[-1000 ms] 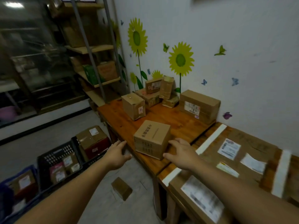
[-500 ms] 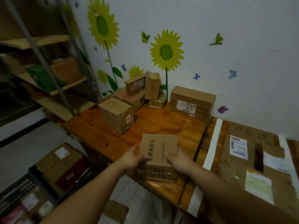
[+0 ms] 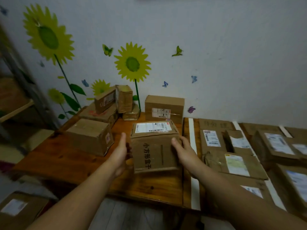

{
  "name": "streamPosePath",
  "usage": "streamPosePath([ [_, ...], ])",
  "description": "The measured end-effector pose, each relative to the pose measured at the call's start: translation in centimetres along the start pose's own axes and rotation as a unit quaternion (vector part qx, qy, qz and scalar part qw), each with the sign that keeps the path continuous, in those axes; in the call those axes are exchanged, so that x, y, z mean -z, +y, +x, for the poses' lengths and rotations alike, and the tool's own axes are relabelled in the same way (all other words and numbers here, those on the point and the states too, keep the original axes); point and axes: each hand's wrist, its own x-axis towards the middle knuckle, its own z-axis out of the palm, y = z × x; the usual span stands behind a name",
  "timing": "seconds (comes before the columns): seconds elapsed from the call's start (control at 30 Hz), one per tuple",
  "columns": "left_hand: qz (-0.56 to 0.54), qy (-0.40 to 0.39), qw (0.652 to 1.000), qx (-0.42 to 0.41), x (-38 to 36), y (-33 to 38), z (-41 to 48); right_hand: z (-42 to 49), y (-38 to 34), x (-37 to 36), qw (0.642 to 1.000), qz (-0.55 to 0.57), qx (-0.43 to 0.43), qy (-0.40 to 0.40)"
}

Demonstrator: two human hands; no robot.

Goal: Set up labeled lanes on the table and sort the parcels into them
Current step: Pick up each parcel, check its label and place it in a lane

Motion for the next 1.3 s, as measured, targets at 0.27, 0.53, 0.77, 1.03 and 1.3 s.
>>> streamPosePath([
  [0.27, 0.055, 0.029, 0.992, -0.113, -2.2, 1.7, -3.6, -1.2, -2.7, 2.2, 0.998, -0.045, 0.023, 0.022],
  [0.53, 0.100, 0.090, 0.975, -0.179, -1.7, 4.3, -4.9, -4.0, -4.6, 2.5, 0.989, -0.014, 0.140, 0.053],
  [0.77, 0.105, -0.023, 0.977, -0.182, -0.9, 6.0, -5.1, -6.4, -7.8, 1.5, 0.969, 0.034, 0.206, 0.136],
  [1.03, 0.099, -0.080, 0.975, -0.182, -2.8, 3.2, -6.0, -7.8, -3.8, -3.6, 0.958, -0.060, 0.161, 0.228],
  [1.3, 0.277, -0.198, 0.915, -0.216, -7.2, 0.1, -6.9, -11.3, 0.8, 0.3, 0.954, -0.050, 0.123, 0.269],
])
